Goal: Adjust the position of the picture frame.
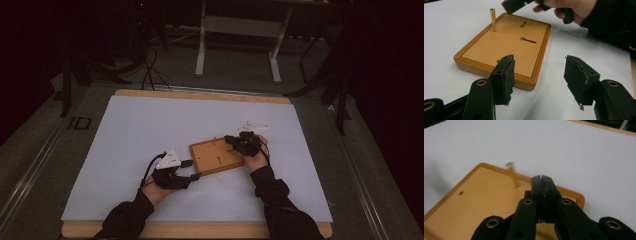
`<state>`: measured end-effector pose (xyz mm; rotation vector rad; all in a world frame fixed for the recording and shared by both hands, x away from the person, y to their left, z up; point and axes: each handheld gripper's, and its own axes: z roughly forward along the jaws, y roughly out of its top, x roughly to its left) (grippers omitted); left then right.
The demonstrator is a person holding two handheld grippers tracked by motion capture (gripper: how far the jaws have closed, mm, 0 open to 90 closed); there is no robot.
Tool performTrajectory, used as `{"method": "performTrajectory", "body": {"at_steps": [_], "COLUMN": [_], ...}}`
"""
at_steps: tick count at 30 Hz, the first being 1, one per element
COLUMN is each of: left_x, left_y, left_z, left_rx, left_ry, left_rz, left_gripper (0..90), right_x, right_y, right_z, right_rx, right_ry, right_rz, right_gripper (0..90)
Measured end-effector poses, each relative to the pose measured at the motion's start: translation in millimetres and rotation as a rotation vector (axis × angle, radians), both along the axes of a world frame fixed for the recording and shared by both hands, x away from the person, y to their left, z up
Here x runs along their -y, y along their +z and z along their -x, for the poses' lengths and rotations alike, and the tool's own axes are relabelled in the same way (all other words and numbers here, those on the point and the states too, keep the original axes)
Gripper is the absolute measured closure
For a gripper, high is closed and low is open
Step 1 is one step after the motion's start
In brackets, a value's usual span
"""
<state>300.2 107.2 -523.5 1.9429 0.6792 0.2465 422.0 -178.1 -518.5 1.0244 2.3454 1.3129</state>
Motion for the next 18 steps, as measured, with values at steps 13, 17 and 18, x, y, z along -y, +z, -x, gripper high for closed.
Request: {"method": "performTrajectory", "body": {"at_steps": [13, 17, 18], "left_x": [-0.1, 1.0, 1.1], "left_y": [-1.2, -1.6, -1.7], "left_z": [0.4, 0.4, 0.4], "left_rx": [0.0, -0.001, -0.003], "left_ry": [-0.002, -0.007, -0.007], "left_rz": [0.004, 0.006, 0.005], "left_gripper": [41.7, 40.5, 40.5], "right_x": [-4.4, -3.9, -4.1], "right_y": [-9.0, -10.2, -10.9], "right_z": [-36.2, -41.2, -42.2], "right_rx": [0.011, 0.006, 0.001], "right_ry": [-0.067, -0.088, -0.088], "right_rz": [0.09, 0.096, 0.103], "right_gripper": [90.0, 90.0, 90.0]}}
